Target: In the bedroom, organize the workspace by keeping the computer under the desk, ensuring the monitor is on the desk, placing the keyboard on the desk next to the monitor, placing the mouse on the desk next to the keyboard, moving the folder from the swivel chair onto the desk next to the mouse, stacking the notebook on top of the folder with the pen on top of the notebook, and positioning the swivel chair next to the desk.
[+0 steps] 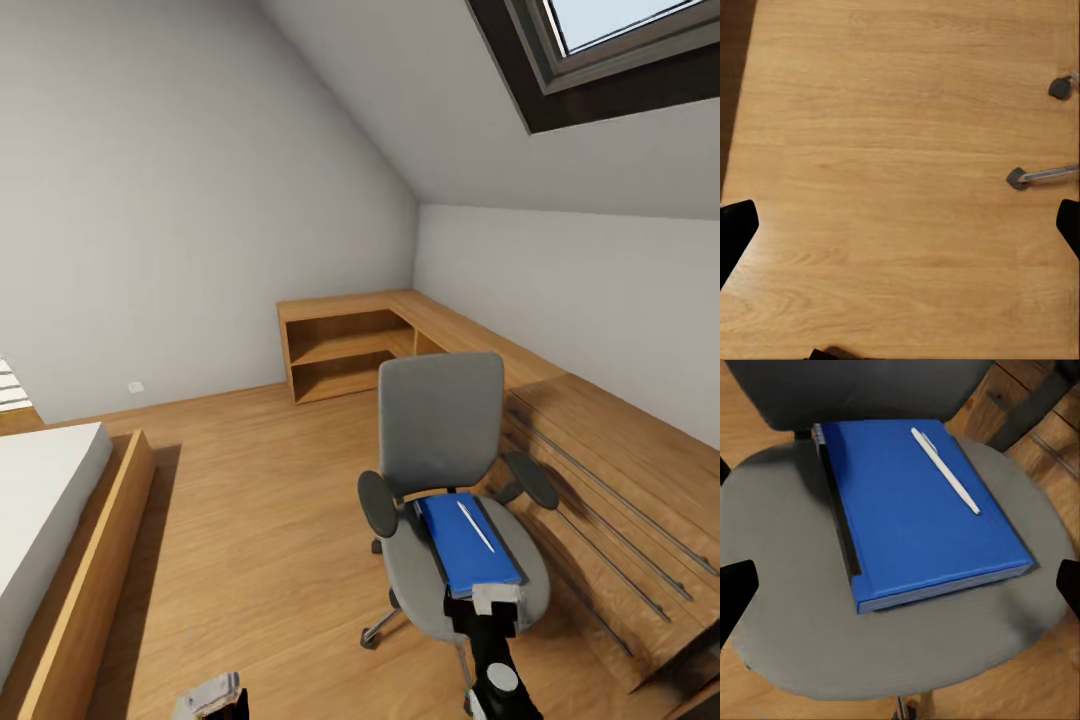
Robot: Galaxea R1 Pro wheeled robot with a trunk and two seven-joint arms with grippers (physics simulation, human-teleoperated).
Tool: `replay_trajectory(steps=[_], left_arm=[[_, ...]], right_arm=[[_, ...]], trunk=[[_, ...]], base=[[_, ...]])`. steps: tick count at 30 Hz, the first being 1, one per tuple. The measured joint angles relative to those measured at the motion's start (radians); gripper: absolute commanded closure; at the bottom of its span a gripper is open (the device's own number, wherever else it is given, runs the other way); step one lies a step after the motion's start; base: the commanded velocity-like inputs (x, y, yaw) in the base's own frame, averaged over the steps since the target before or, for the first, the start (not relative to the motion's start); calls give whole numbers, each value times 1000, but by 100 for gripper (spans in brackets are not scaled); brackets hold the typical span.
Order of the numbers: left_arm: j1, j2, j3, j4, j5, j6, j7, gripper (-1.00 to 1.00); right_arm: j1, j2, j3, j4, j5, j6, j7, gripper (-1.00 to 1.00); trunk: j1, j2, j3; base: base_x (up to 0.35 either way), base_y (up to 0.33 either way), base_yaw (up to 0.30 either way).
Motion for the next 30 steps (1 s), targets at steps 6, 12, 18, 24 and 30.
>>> replay_trajectory(steps=[6, 12, 18, 24, 30], left_arm=[[-278, -1, 79, 44, 1, 299, 59, -100], [-512, -2, 98, 305, 82, 364, 61, -100], [-571, 3, 107, 354, 194, 352, 63, -100], [-576, 7, 108, 363, 208, 340, 59, -100], [-577, 7, 108, 368, 210, 337, 58, -100]], right_arm=[[-306, -37, -13, 199, -131, 231, 8, -100], [-523, -59, -14, 524, -154, 251, 89, -100], [-575, -70, -16, 600, -155, 347, 125, -100], [-579, -74, -13, 605, -154, 452, 131, -100], [-580, -81, -11, 609, -151, 462, 135, -100]], trunk=[[0, 0, 0], [0, 0, 0], [0, 0, 0], [0, 0, 0], [-1, 0, 0]], base=[[0, 0, 0], [0, 0, 0], [0, 0, 0], [64, 11, 0], [281, 2, 0]])
